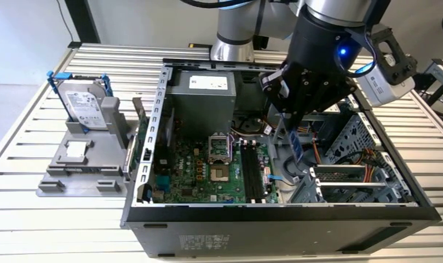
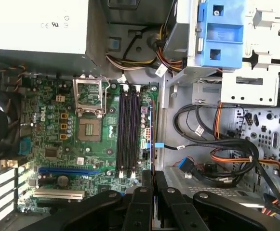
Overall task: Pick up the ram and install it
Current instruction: 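Insert the ram into the slot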
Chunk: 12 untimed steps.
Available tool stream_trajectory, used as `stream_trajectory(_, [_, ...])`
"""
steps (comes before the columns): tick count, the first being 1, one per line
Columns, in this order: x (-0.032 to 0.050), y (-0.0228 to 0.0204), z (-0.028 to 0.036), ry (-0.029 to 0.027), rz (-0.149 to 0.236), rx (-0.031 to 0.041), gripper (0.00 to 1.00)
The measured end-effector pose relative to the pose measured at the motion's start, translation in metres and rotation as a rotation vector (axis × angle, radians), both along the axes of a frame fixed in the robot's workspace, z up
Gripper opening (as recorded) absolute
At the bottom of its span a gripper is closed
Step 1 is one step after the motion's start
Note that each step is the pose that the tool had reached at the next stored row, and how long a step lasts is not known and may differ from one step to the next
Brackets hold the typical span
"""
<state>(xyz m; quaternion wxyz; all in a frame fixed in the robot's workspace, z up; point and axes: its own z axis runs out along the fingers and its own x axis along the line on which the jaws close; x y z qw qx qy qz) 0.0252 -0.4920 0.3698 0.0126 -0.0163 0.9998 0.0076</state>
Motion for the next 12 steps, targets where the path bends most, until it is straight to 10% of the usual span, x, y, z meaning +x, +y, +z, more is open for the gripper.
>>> stream_trajectory(12, [0.0011, 0.0001, -0.0036, 0.0027, 0.002, -0.0032, 0.00])
